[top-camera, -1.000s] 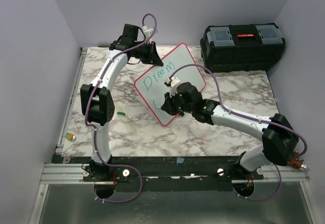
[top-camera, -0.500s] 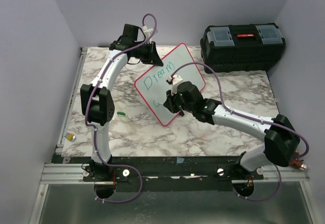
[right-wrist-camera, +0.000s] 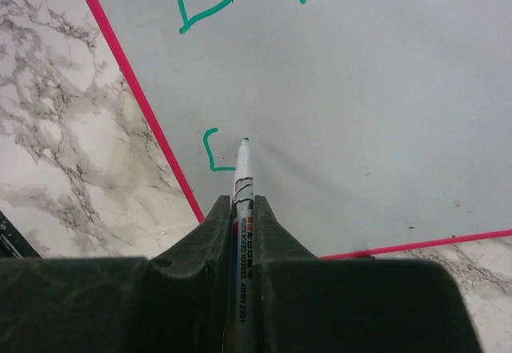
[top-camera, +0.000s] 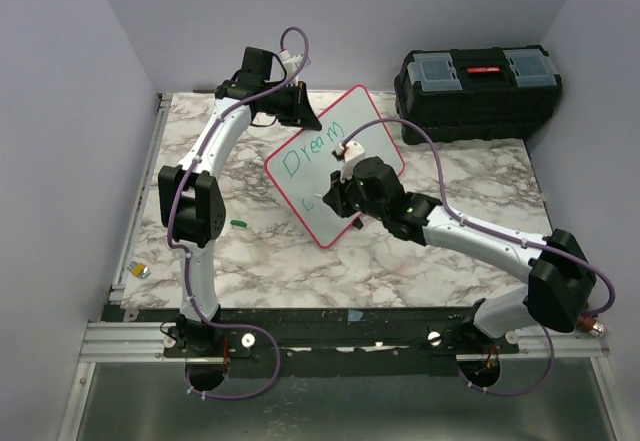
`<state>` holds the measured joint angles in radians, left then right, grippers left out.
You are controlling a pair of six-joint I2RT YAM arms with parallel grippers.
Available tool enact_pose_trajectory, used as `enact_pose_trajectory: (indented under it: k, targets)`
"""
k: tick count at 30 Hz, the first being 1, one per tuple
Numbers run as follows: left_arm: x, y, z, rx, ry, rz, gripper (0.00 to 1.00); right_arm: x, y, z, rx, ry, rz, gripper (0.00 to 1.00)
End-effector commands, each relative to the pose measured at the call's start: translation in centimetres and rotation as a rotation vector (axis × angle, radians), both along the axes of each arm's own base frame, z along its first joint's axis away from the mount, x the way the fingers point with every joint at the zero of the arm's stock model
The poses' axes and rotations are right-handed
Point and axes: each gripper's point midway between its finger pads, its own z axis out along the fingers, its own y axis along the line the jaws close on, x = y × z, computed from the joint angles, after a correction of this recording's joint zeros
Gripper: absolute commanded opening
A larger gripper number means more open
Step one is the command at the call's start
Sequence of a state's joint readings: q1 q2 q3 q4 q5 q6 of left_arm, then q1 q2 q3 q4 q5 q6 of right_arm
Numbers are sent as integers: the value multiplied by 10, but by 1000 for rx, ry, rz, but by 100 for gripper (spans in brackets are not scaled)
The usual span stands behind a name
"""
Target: Write a sentence on the whiteboard
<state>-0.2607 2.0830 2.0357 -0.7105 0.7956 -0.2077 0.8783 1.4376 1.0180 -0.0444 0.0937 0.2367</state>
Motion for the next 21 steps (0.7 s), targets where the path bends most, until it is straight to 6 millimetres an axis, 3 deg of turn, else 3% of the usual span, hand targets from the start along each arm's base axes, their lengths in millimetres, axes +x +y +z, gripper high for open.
enact_pose_trajectory:
  k: [1,11,21]
  targets:
    - [-9,-2,-9,50,-9,-21,0,13,6,12,22,-32,-47,1]
    - [-9,-2,-8,48,-9,-22,0,16,13,9,19,-23,-34,0]
    - [-9,-3,-7,47,-10,-22,0,1,17,-7,2,23,45,1]
